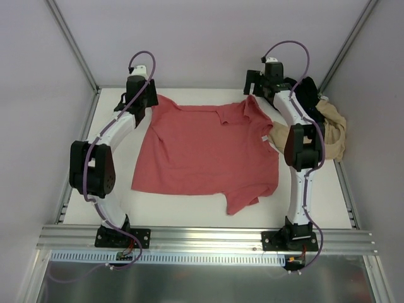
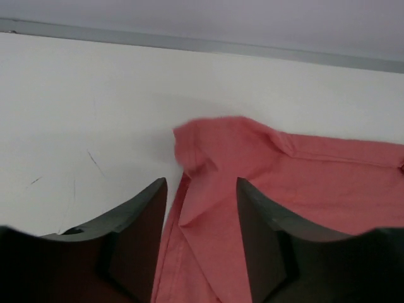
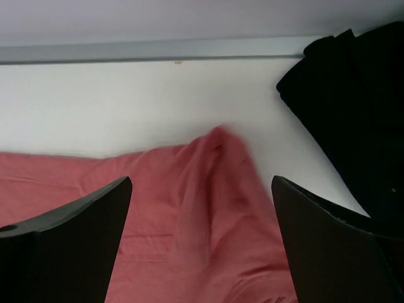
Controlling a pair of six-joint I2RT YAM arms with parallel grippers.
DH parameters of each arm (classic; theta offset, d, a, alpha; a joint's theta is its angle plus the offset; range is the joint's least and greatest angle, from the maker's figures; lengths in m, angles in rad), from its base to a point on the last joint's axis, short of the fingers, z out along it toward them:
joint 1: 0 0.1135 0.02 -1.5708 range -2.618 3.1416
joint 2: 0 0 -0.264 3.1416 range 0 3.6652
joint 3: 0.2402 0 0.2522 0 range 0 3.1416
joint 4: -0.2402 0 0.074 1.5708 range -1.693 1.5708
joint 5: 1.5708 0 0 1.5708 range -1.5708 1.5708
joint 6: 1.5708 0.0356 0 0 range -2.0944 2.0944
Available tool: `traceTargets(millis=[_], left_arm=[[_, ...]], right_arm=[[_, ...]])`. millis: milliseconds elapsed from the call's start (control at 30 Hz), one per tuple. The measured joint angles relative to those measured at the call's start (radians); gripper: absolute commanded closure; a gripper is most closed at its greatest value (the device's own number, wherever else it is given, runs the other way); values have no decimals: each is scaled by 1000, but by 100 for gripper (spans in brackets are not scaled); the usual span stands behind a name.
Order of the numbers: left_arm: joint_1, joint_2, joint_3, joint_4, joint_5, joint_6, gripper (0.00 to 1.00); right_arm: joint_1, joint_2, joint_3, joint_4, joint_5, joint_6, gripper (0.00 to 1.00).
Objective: Fold and stack the t-shirts
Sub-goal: Flatten out the tshirt
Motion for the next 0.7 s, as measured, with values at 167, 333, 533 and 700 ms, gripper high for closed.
traceTargets(millis=[167,333,533,700], left_arm=[[0,-125,-207,120,-46,-10,32],[-3,-417,-388,82,-10,-91,31],[-59,-716,-489,-80,130,-248,32],[-58,-786,-688,-184,288,-368,32]], right_arm=[[0,-151,-294,114,35,-7,1],[26,-488,-640,102,86,27,1],[214,-924,-887,60,127,84,0],[262,-1118,-1134,20,130,151,1]])
